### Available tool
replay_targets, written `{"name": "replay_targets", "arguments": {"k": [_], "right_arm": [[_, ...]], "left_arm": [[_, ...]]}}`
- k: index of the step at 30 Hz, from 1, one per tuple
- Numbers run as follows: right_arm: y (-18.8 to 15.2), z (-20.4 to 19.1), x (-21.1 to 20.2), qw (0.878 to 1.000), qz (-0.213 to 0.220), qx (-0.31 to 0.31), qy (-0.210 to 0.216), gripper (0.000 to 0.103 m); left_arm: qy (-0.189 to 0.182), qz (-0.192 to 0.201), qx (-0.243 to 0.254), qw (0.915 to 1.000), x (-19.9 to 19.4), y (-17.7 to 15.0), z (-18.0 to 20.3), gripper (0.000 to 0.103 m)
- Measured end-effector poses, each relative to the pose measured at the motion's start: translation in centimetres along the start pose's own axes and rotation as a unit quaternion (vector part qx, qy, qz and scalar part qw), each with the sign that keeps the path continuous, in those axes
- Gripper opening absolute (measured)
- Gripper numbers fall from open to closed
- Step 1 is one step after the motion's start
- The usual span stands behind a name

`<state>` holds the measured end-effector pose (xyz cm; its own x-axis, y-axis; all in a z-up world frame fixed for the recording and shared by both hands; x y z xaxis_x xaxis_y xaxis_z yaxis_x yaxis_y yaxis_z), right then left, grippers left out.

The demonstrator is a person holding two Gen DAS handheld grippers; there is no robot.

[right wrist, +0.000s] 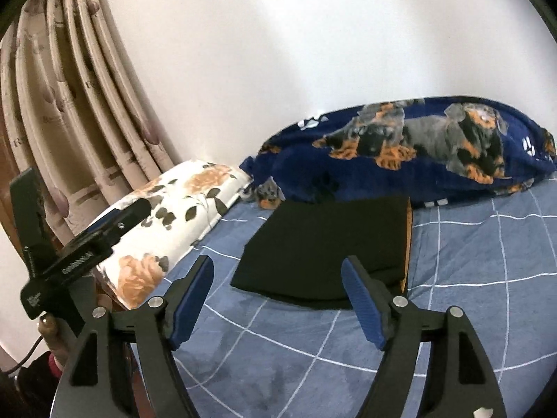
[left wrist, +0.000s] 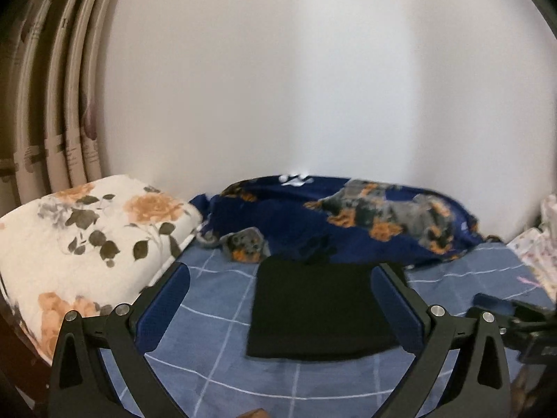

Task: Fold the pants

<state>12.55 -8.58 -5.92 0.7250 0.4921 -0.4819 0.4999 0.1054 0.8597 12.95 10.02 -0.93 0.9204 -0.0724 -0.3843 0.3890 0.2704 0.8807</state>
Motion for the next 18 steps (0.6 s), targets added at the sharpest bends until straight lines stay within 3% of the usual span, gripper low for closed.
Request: {"name": "replay_targets", "arguments": {"k": [8,11,18], "right_arm": [[0.2,-0.8,-3.0,1.0,0.015,-0.002,-0.003,0.077],[0.1,-0.8,-3.7,1.0,0.018,-0.001,-0.004,0.077],[-0.4,-0.9,-4.9,1.0,0.02,-0.001,-0.004,0.079]], "left_arm": [[-0.026,0.019,0.003,0.9995,-4.3,0.9,1.7,0.103],[-0.019,0.026,0.008,0.9995,-5.4,0.8,2.1,0.103],[-0.025,0.013,0.015,0.9995,-6.3,0.1,3.0,0.103]]}}
Point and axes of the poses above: each gripper's, at about its wrist camera, not at the fingertips, and x roughly the way its jaws point, z to its right, y to its top, the point moved 7 cm from there along x, roughly the way its jaws point, and after that the axes turned 15 degrees about -x, right-handed, at the moved point
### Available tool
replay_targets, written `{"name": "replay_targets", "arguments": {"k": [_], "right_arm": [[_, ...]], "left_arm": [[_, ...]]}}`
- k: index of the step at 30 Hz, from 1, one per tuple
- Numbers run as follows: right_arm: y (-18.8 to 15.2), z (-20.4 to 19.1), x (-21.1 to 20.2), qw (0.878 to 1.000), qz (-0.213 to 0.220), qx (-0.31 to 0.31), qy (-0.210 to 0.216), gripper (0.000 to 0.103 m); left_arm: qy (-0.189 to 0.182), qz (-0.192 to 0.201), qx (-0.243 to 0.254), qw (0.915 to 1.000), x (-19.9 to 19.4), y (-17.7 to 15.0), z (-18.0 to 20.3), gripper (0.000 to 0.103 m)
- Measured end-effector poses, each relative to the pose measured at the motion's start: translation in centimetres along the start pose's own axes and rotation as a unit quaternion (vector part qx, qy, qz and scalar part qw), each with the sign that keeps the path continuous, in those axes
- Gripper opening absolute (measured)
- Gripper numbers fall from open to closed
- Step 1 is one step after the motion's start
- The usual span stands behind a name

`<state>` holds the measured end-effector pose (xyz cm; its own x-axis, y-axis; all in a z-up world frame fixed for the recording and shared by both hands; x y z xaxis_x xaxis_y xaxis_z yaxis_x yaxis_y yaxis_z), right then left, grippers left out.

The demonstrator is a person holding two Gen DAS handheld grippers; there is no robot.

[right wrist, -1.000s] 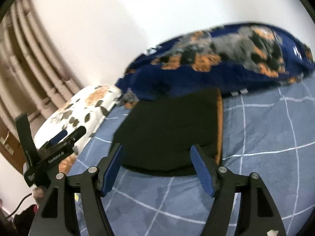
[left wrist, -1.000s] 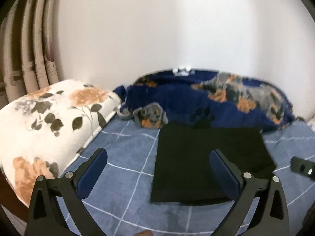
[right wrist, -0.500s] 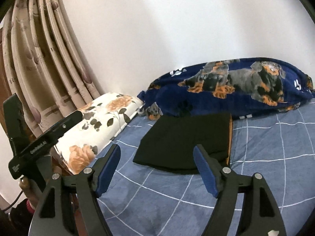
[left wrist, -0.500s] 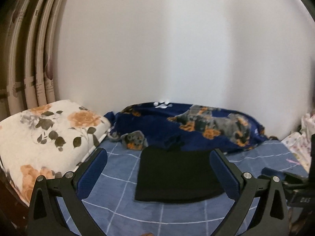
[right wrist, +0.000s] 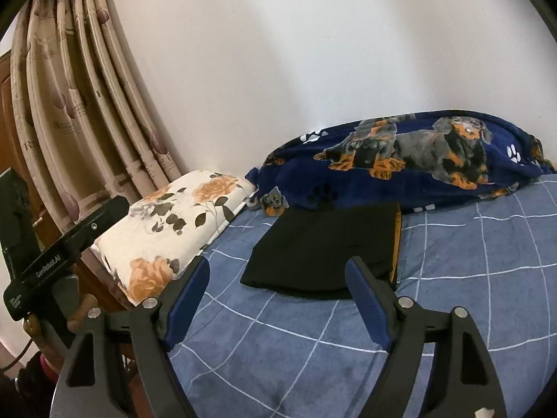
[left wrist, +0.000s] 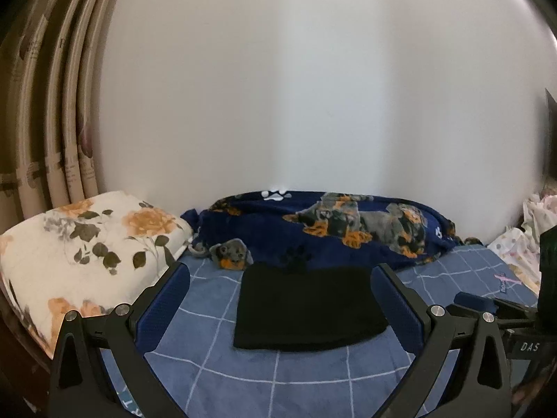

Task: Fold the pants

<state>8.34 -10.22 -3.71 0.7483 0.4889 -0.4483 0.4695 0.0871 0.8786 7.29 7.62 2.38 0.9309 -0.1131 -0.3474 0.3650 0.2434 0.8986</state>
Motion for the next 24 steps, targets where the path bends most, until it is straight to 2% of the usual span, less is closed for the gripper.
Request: {"name": "replay_targets", "arguments": {"k": [7,20,24], "right_arm": [[-0.6,0.1,-0.5,1.0,-0.003,0.004,-0.003,0.082],[-1.5,0.4,-1.4,1.0,-0.006,0.009,-0.004,0.084],[-1.6,0.7,-1.5,1.0,-0.007,0.012,-0.005,0.085]], "left_arm": [[0.026,-0.022,0.021,0.9992,0.5,-1.9,0.8,0.103],[0.015,-0.041,0.032,0.9985,0.5,-3.7,2.1,0.103],[0.019,-0.03,0.037,0.9987,0.2,-3.9,2.3,0.103]]}}
Point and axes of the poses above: each gripper's, at about its wrist camera, not at the fingertips, and x roughly the way its jaws point, z to its right, y to its top, the point moved 7 cm from there along x, roughly the way its jaws point, and after that the axes turned 15 degrees about -x, right-handed, at the moved point
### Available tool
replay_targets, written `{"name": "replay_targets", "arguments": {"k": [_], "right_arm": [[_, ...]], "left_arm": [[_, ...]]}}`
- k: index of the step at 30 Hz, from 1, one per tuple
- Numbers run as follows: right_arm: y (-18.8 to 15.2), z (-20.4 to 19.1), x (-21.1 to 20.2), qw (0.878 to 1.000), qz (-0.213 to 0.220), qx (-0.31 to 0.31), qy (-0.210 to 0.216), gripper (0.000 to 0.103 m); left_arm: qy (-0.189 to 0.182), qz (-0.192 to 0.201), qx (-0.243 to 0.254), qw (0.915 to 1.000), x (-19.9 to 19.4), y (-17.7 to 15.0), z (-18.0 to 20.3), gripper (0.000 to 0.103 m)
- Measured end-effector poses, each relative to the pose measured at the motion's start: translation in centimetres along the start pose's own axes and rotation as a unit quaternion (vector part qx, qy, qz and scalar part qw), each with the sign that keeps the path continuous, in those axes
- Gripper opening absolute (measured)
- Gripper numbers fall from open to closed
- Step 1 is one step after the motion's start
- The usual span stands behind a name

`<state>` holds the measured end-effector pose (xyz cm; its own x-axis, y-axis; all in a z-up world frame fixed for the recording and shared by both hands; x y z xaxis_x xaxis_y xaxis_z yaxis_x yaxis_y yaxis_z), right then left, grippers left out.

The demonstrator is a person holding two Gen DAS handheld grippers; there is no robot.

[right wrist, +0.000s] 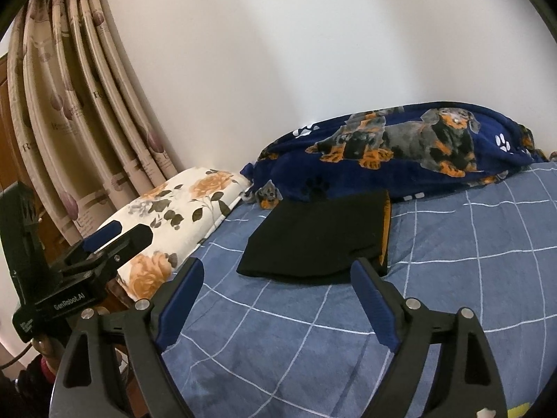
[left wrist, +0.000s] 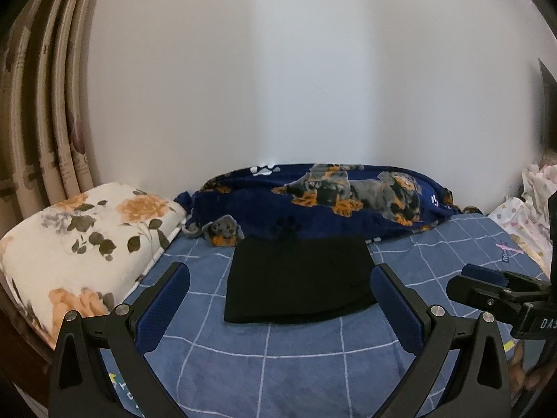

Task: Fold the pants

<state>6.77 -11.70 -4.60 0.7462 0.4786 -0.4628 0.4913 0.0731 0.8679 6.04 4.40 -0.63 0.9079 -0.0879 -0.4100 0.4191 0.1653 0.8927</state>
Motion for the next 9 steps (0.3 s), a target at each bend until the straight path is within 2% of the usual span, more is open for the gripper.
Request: {"name": "replay_targets", "arguments": {"k": [2,9], "right_arm": [[-0.06,0.01,-0.03,1.0,-0.001,0.001,0.0,0.085],[0.01,-0.22,-0.33,1.0,-0.001,-0.01,-0.028,0.091]], "left_arm": [[0.015,0.013,0.008,0.9998,-0.18,-0.1,0.08,0.103],[0.004,-0.003,-0.012,0.9999,-0.24,-0.28,-0.08,0.103]]}}
Point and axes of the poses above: each gripper's, at about its wrist camera, not at the fingertips, and x roughly the way its jaws point, z to its right, y to its top, the point moved 7 cm from there along x, roughly the way its jaws point, and after that the axes turned 15 degrees about -x, right-handed, at the moved point
